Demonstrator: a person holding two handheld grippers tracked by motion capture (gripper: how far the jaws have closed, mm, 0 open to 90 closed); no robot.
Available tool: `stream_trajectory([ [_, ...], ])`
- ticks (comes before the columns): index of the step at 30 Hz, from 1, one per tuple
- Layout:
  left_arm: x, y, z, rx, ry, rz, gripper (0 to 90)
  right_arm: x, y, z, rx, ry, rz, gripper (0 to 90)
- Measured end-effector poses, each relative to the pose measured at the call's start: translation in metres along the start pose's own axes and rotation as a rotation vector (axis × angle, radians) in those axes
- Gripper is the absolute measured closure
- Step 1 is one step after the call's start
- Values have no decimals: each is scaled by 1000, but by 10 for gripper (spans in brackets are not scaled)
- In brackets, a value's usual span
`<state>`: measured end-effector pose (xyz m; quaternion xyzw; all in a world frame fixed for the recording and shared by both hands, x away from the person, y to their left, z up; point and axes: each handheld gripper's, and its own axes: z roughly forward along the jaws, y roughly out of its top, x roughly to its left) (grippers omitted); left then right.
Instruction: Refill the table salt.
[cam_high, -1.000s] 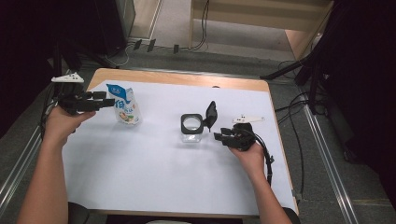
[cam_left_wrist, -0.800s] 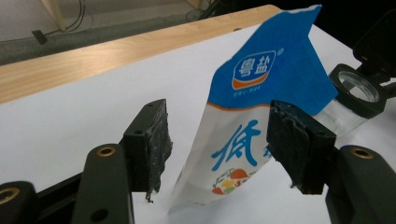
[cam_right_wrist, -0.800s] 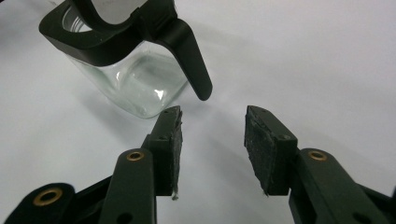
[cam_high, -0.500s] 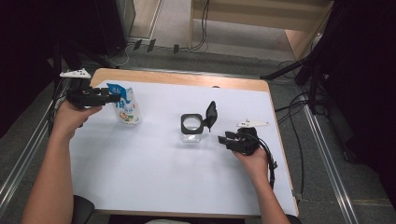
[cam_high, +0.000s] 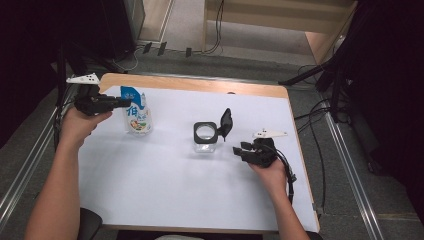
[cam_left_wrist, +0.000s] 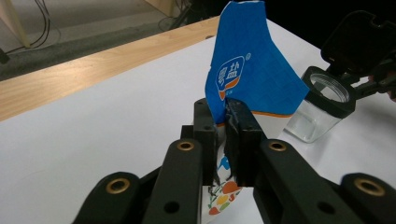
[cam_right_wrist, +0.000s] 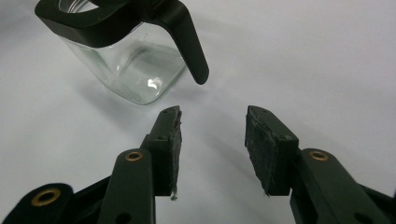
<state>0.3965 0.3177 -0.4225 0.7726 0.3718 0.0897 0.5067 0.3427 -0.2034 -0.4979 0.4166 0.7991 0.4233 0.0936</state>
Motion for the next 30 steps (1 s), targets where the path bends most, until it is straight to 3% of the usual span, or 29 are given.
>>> stream_trajectory([
  [6, -6, 1, 2, -5, -30, 0, 900, 2, 0, 1, -9, 6, -14, 572],
  [10, -12, 6, 2, 0, -47, -23, 900, 4, 1, -1, -15, 15, -17, 572],
  [13, -18, 10, 3, 13, -43, -18, 900, 7, 2, -2, -21, 27, -24, 572],
  [19, -31, 20, 0, 0, -40, -2, 900, 19, 3, -6, -30, 50, -54, 573],
  [30, -58, 37, -3, -31, -107, 10, 900, 41, 5, -10, -35, 95, -81, 578],
])
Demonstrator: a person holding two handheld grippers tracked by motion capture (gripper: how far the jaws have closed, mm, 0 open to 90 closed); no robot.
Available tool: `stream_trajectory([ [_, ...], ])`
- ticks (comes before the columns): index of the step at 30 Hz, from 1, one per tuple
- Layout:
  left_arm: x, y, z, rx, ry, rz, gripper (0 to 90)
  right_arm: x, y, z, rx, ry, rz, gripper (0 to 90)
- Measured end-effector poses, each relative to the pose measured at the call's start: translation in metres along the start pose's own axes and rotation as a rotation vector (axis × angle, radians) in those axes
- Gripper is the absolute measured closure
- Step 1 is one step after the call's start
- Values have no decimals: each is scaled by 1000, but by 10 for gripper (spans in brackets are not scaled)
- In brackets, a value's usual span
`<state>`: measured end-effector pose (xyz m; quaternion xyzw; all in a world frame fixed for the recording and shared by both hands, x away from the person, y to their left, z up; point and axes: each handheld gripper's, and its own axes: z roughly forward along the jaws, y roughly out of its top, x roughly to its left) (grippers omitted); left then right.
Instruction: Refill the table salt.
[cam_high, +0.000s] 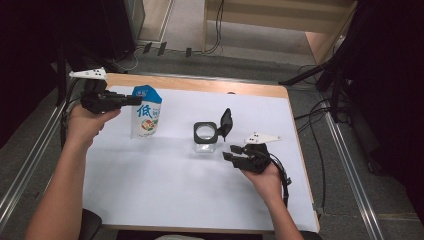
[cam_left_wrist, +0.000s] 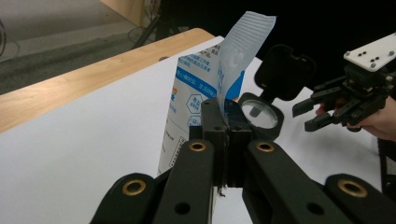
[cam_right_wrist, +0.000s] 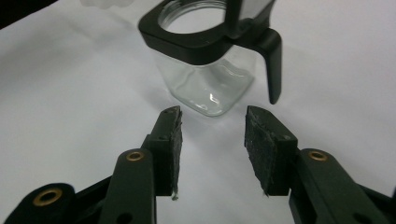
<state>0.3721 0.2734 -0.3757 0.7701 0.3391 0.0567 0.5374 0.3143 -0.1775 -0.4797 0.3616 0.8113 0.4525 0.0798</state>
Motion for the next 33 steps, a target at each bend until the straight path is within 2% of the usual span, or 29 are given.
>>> stream_trajectory([
  [5, -10, 4, 5, -6, -25, 5, 900, 12, 2, -6, -16, 34, -1, 588],
  [8, -14, 5, 7, 0, -35, -14, 900, 21, 4, -6, -19, 55, -19, 591],
  [17, -33, 8, 13, 16, -63, -15, 900, 44, 9, 8, -6, 113, -80, 592],
  [26, -54, 9, 17, 25, -91, 8, 900, 62, 19, 41, 27, 148, -135, 592],
  [33, -65, 10, 18, 30, -113, 12, 900, 69, 27, 65, 42, 162, -148, 590],
])
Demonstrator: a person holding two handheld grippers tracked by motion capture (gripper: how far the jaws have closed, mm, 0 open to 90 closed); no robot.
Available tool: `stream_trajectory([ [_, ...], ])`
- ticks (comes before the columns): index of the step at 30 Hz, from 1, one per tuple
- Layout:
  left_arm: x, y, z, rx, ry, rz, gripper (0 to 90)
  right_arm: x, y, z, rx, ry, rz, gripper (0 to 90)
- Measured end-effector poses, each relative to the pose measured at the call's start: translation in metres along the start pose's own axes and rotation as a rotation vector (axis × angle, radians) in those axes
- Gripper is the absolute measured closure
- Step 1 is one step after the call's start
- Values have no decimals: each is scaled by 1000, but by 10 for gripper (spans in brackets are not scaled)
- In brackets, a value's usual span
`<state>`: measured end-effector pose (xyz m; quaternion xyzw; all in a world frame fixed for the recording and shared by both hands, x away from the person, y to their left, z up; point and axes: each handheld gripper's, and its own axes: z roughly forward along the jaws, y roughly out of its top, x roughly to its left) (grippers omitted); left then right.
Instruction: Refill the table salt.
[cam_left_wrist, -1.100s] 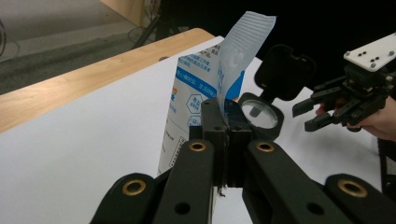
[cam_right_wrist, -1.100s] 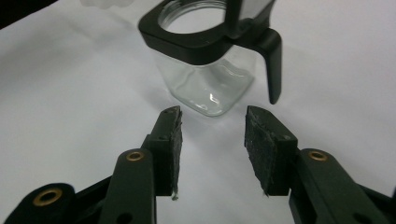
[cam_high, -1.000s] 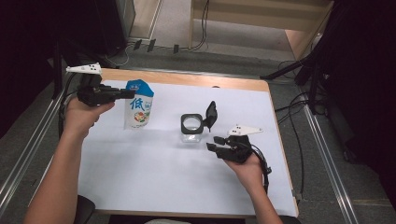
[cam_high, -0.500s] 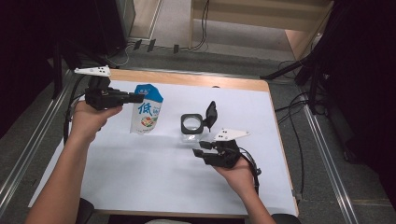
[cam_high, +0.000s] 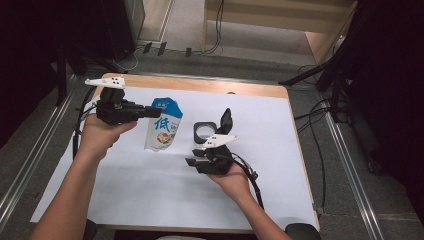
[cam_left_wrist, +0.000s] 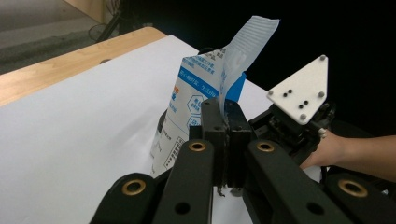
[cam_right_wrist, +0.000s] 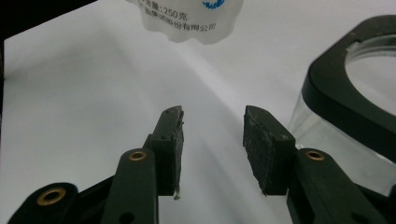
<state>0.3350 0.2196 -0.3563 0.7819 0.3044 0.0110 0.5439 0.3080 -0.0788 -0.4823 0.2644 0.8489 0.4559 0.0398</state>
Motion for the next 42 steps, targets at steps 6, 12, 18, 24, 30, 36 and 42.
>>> stream_trajectory([
  [6, -7, 3, 1, 1, -8, -10, 900, 0, 12, 22, 16, 24, -7, 589],
  [12, -10, 4, 1, 4, -17, -3, 900, 2, 16, 44, 16, 6, 0, 585],
  [18, -13, 7, -1, -14, -37, -9, 900, 5, 19, 58, -26, -13, 6, 552],
  [24, -16, 10, -1, -15, -57, -15, 900, 7, 20, 73, -68, -57, 4, 541],
  [30, -12, 9, 2, -5, -68, -41, 900, 7, 18, 78, -124, -77, -25, 539],
  [36, -8, 8, 5, -8, -68, -63, 900, 11, 20, 76, -156, -80, -51, 540],
  [42, -8, 8, 5, -15, -89, -84, 900, 15, 19, 76, -161, -67, -57, 548],
])
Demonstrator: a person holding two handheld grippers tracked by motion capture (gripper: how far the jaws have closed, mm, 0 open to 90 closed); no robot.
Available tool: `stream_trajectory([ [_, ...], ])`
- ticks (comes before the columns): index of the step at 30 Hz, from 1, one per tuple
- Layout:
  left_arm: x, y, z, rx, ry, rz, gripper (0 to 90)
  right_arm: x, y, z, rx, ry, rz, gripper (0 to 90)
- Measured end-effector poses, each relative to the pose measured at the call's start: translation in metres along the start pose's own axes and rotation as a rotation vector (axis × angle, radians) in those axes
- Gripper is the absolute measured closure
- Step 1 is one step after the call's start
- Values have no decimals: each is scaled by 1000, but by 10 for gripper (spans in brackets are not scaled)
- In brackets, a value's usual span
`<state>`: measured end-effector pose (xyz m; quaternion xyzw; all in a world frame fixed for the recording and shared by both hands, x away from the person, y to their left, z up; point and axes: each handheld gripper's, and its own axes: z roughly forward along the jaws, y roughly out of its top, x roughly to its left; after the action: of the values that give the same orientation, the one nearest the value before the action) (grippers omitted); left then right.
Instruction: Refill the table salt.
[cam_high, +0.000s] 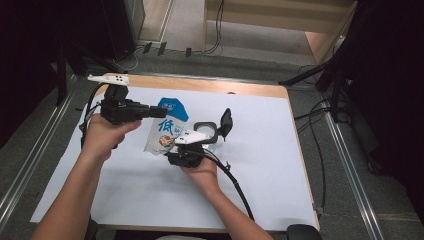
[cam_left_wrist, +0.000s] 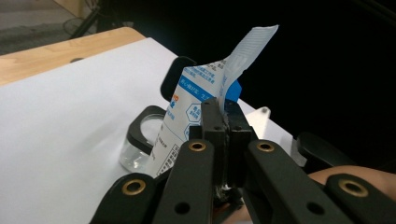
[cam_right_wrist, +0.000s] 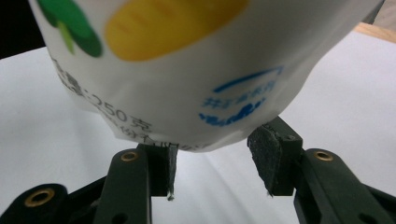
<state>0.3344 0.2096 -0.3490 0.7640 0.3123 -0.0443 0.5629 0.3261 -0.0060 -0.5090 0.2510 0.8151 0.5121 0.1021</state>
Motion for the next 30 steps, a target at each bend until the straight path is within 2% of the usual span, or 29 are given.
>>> stream_trajectory([
  [4, -4, 2, -3, -17, -23, -8, 900, -3, -3, 4, -14, -26, 33, 505],
  [6, -5, 2, -5, -23, -22, -5, 900, -3, -6, 7, -14, -48, 33, 494],
  [10, 0, 0, -4, -10, -21, -28, 900, -1, -7, 7, -53, -63, 63, 484],
  [12, 2, -1, -2, -10, -28, -40, 900, 0, -5, 7, -71, -69, 61, 487],
  [15, 2, -1, -2, -14, 0, -33, 900, 1, -5, 5, -80, -74, 42, 512],
  [19, 5, -1, 1, -4, 54, -19, 900, 6, -5, 3, -63, -50, 9, 521],
  [23, 7, -2, 7, 0, 92, -12, 900, 10, -7, 1, -52, -36, -10, 487],
  [26, 7, -1, 13, 9, 112, 0, 900, 9, -8, 1, -38, -52, -5, 419],
  [28, 7, -1, 19, 17, 117, 4, 900, 9, -8, 0, -26, -41, -1, 416],
  [30, 7, -1, 25, 27, 117, 5, 900, 10, -9, 0, -15, -30, -20, 449],
])
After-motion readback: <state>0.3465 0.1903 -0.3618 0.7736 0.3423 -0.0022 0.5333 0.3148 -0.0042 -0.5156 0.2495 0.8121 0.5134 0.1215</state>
